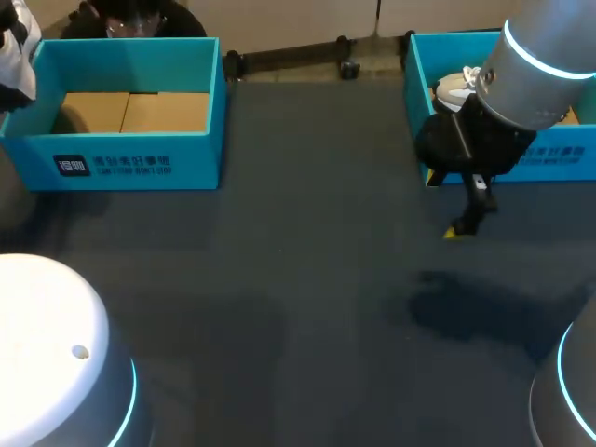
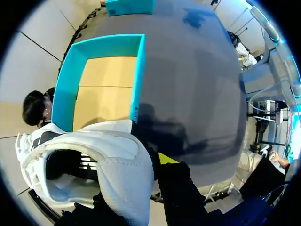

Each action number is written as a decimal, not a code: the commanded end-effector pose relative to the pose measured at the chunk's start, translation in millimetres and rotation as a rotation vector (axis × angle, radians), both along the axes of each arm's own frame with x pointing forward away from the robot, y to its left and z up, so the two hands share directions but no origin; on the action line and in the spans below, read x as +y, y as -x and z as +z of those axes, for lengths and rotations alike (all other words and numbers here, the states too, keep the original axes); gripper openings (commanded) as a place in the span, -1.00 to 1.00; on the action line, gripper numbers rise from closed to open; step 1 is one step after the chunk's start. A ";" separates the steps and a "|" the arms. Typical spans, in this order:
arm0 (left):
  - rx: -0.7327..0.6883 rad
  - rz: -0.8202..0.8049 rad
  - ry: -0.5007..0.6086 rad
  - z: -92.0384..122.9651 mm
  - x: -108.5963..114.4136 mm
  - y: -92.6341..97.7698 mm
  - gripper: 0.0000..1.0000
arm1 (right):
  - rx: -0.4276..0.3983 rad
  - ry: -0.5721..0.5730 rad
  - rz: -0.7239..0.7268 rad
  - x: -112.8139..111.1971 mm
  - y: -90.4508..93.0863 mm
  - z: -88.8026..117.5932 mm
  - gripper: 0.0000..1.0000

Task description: Take the shoe out of the shoebox, open the shoe tongue, remove and reinsert the insole, then place the shoe into the shoebox

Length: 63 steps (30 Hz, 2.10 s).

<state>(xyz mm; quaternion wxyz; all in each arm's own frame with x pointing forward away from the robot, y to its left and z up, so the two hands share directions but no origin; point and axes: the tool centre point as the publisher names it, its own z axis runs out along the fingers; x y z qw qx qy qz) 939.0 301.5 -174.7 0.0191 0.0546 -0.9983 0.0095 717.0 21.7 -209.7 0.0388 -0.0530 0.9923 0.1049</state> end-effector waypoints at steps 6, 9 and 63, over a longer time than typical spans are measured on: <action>0.067 -0.003 -0.008 -2.5 -4.3 -29.6 -1.00 | 0.000 0.002 0.000 1.0 -0.7 -1.6 1.00; 0.067 -0.003 -0.008 -2.5 -4.3 -29.6 -1.00 | 0.000 0.002 0.000 1.0 -0.7 -1.6 1.00; 0.059 -1.689 -0.167 21.1 36.0 -65.1 -1.00 | 0.000 0.002 0.000 1.0 -0.7 -1.6 1.00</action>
